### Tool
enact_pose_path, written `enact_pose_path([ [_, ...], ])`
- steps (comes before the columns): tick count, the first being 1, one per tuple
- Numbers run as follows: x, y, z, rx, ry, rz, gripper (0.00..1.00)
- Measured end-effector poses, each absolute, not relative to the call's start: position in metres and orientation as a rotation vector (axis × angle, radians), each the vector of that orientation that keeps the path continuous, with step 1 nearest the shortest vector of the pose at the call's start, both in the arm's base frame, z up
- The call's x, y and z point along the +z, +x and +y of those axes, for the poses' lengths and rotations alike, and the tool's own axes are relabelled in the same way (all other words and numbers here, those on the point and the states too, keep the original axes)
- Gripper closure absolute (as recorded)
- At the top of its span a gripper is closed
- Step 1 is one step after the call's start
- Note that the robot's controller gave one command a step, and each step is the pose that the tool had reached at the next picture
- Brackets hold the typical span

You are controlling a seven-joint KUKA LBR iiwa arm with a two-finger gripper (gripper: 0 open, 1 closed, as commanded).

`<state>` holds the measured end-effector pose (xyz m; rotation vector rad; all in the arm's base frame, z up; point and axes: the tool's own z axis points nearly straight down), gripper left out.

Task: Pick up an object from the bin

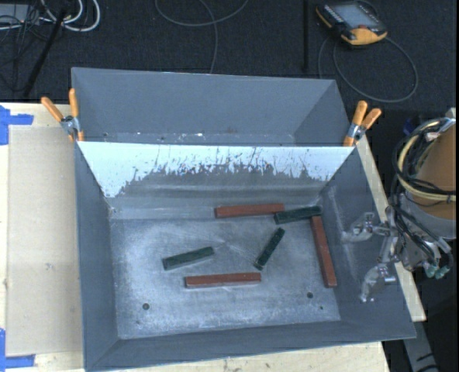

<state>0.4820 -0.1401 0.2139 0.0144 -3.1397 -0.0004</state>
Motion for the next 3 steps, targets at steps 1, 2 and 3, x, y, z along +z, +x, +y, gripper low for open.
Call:
enact_pose_path([
  [1,0.1005,0.4720,-0.1243,-0.001,-0.324,-3.122,1.00],
  [2,0.1005,0.4722,-0.1241,0.000,-0.322,-3.122,0.00],
  [3,0.1005,0.4722,-0.1240,0.000,-0.320,-3.122,0.00],
])
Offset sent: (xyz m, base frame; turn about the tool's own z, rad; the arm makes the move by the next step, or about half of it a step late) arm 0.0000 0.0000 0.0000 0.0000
